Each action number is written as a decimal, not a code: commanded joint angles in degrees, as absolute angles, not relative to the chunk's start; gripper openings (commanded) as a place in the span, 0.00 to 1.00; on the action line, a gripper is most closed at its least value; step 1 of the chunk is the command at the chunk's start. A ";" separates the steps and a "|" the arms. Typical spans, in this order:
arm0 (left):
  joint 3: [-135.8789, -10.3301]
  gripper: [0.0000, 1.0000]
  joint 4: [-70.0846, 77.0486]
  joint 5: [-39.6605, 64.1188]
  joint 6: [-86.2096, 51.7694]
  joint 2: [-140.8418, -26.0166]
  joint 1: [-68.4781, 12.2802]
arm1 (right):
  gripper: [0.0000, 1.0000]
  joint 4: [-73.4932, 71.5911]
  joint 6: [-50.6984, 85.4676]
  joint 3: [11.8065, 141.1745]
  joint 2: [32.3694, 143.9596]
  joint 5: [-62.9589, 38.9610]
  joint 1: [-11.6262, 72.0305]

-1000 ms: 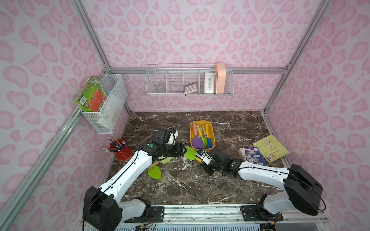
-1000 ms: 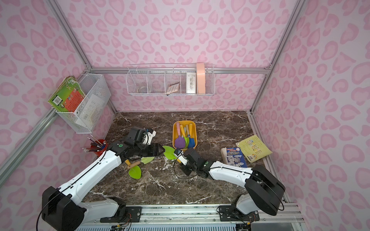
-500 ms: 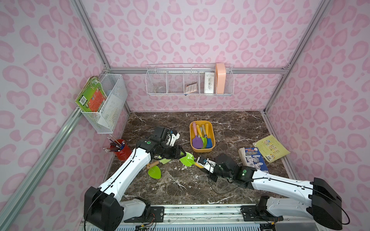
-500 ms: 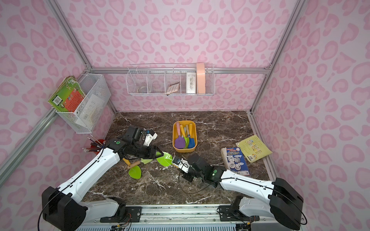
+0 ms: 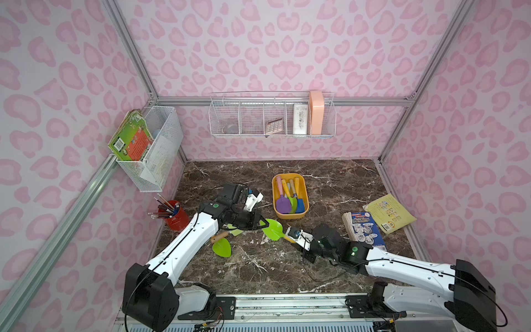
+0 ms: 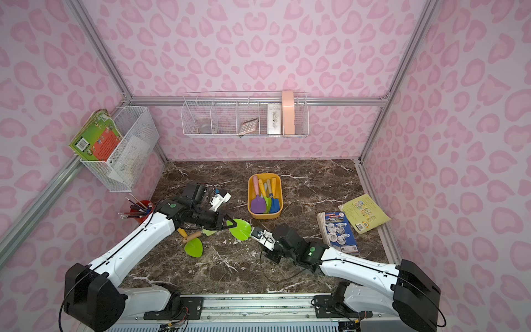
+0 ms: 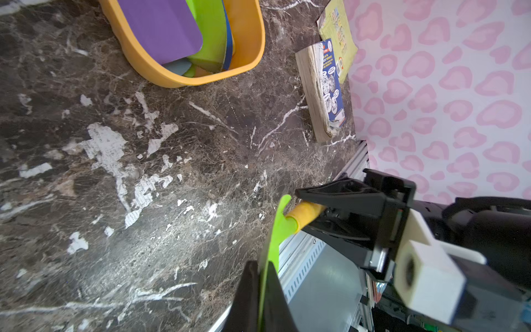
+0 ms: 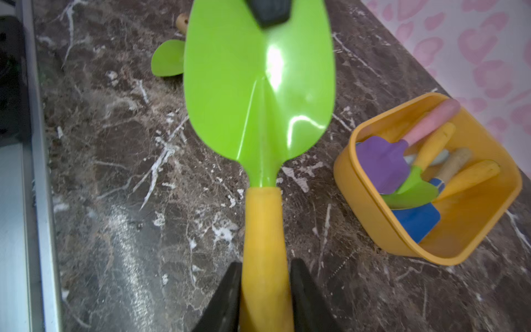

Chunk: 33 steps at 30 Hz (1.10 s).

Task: Put the shovel into the storage box
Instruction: Pick up the shovel from the center of the board, then place the shovel in the storage box.

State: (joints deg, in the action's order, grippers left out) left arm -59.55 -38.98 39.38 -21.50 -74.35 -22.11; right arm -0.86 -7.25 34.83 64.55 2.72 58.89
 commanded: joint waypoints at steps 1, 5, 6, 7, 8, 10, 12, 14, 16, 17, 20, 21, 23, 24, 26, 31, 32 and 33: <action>-59.53 0.00 -35.39 34.54 -27.49 -73.80 -22.06 | 0.47 -5.48 -1.23 35.02 61.54 5.33 55.34; -57.74 0.00 -28.68 27.41 -35.73 -70.98 -22.06 | 0.55 -7.92 6.51 32.54 55.58 -1.36 45.92; -57.15 0.00 -27.13 25.59 -37.79 -70.25 -22.07 | 0.57 -8.29 8.20 31.89 54.34 -2.74 44.22; -56.34 0.00 -24.84 24.06 -39.98 -69.58 -22.06 | 0.59 -8.56 10.09 31.49 53.17 -3.98 42.42; -55.79 0.00 -23.43 22.26 -41.83 -68.99 -22.15 | 0.59 -8.81 11.99 31.08 52.24 -5.89 40.84; -54.75 0.00 -21.06 19.78 -44.91 -68.28 -22.15 | 0.63 -10.20 17.18 30.33 51.27 -8.92 38.32; -52.73 0.00 -17.47 17.75 -48.56 -67.18 -22.35 | 0.63 -13.93 22.95 28.84 51.28 -13.71 35.88; -49.70 0.00 -13.14 14.42 -52.34 -65.36 -22.92 | 0.63 -19.47 29.31 26.92 52.21 -19.44 33.09; -47.92 0.00 -10.89 10.90 -54.40 -64.11 -23.94 | 0.64 -23.30 33.77 26.18 53.56 -22.42 31.29; -47.36 0.00 -10.38 9.05 -55.18 -63.62 -24.52 | 0.64 -25.23 35.00 25.98 54.42 -23.85 30.87; -45.92 0.00 -8.11 2.59 -57.42 -62.52 -26.82 | 0.63 -28.04 36.29 26.02 56.60 -25.43 30.81; -45.44 0.00 -7.26 0.02 -58.60 -62.33 -27.82 | 0.63 -28.56 36.41 26.00 57.00 -25.53 30.76; -44.41 0.00 -3.81 -5.26 -60.59 -62.84 -30.19 | 0.63 -29.30 36.80 25.37 57.22 -24.89 30.68; -44.34 0.00 -2.67 -7.20 -61.46 -63.58 -31.14 | 0.63 -29.64 37.07 25.07 57.09 -24.66 30.63; -45.60 0.00 -2.02 -12.55 -62.84 -66.39 -33.66 | 0.63 -30.26 37.93 24.09 56.12 -24.04 30.39; -47.81 0.00 6.81 -17.47 -64.13 -74.49 -36.55 | 0.62 -29.75 37.56 21.94 51.71 -21.81 30.11; -47.85 0.00 9.18 -18.12 -64.46 -75.90 -36.73 | 0.62 -29.10 37.39 21.70 50.90 -21.51 29.93; -48.18 0.00 10.12 -19.12 -65.16 -77.16 -36.98 | 0.62 -28.70 37.35 21.41 50.28 -21.22 29.81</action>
